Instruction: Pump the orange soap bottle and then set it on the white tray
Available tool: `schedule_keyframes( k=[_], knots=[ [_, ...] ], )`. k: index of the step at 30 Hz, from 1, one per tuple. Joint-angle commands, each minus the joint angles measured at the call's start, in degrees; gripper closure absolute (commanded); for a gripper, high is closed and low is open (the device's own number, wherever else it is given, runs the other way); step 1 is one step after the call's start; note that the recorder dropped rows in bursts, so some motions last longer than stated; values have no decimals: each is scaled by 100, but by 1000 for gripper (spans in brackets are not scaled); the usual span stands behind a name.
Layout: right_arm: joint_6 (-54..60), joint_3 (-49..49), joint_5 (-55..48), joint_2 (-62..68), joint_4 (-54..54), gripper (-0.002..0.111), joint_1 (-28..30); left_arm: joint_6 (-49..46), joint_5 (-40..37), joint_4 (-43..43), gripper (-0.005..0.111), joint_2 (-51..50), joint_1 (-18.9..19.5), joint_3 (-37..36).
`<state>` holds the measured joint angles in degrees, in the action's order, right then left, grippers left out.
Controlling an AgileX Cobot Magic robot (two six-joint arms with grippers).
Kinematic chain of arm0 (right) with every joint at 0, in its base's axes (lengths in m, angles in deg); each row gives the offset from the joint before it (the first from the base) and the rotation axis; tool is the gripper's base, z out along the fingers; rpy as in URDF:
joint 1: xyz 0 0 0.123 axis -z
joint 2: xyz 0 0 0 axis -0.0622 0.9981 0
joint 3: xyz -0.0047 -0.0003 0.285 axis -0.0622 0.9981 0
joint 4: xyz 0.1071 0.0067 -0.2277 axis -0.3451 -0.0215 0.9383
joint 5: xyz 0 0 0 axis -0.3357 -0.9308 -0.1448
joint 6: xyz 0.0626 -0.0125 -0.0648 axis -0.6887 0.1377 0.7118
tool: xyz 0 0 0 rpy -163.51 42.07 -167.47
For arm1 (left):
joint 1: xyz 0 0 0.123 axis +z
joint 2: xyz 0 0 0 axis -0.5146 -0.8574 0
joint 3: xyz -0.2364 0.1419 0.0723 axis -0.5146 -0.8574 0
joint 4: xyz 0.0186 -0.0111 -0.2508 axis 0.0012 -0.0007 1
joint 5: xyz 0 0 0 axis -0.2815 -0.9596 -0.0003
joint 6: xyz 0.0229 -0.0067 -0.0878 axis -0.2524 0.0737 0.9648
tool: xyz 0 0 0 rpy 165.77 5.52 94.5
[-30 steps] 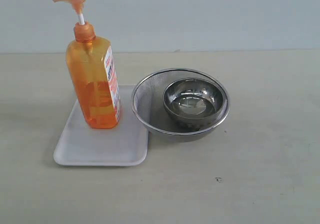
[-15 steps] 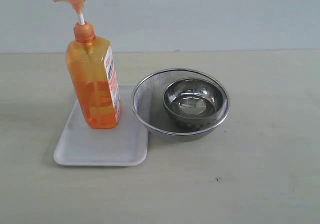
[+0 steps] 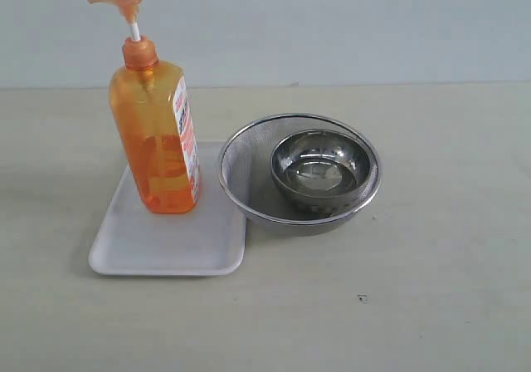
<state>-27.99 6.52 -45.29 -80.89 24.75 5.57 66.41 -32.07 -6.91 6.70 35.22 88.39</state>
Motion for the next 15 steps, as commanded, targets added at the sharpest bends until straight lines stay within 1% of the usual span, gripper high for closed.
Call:
schedule_keyframes(
  k=[1,15],
  knots=[
    [12,-2,18,-39,55,108,20,25,4,43,102,20,-28,-23],
    [-1,-2,18,-39,55,108,20,25,4,43,102,20,-28,-23]
  ],
)
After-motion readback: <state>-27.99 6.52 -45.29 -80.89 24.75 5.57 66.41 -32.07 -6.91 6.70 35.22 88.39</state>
